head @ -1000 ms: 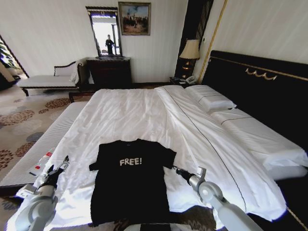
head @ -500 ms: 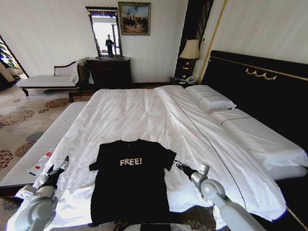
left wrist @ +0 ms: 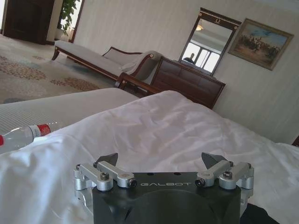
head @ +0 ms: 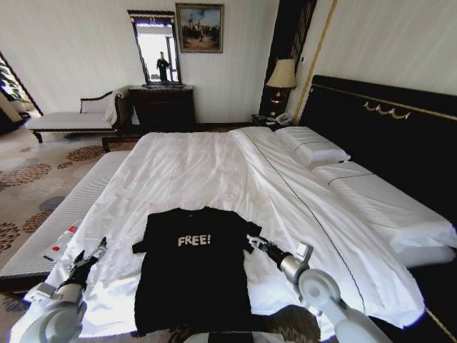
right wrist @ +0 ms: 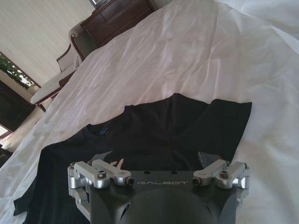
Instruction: Fold the clothes on the bed.
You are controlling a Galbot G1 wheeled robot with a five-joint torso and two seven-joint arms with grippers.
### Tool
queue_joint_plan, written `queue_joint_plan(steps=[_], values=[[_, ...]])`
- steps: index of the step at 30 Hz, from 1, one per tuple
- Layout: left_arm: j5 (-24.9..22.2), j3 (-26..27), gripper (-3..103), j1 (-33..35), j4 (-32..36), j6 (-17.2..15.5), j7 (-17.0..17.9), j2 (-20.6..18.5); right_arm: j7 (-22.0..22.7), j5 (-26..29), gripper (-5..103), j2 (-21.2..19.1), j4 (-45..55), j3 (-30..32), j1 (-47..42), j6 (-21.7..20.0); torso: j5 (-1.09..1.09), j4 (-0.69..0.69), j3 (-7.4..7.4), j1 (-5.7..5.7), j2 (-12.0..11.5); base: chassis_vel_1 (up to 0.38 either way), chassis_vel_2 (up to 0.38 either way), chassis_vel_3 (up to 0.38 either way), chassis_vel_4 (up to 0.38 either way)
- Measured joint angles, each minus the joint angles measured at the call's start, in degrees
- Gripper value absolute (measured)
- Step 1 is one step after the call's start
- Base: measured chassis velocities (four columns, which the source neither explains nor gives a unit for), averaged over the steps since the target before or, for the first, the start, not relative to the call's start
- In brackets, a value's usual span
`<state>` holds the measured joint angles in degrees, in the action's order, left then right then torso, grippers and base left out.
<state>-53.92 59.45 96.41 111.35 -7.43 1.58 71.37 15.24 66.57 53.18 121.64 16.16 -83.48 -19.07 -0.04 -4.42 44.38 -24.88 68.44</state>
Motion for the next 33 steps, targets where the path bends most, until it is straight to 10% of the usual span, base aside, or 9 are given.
queue_joint_plan(steps=[21,24,27,33], values=[[6.94,-5.94,100,-0.13,-0.26,-0.16,-0.78,3.92,-1.13,-5.70,100,4.25,-10.00,3.79,12.62,2.01,0.00,0.02,0.01,0.00,-0.01,0.000,0.000,0.000,0.000],[4.28,-6.82,100,-1.27,-1.65,-0.30,-1.41,5.04,-0.56,-5.68,100,6.71,-11.08,5.16,14.36,3.03,-0.01,0.02,0.01,0.00,-0.01,0.000,0.000,0.000,0.000],[-8.41,-6.78,100,-4.28,-3.72,-2.13,0.83,5.57,0.04,-5.26,100,8.57,-11.64,6.10,14.60,3.28,-0.01,-0.01,0.01,0.00,-0.01,0.000,0.000,0.000,0.000],[-13.39,-7.49,100,-5.56,-5.42,-3.30,1.15,6.32,0.26,-5.24,100,9.14,-12.06,6.08,14.50,3.44,-0.01,0.01,0.01,0.00,-0.01,0.000,0.000,0.000,0.000]])
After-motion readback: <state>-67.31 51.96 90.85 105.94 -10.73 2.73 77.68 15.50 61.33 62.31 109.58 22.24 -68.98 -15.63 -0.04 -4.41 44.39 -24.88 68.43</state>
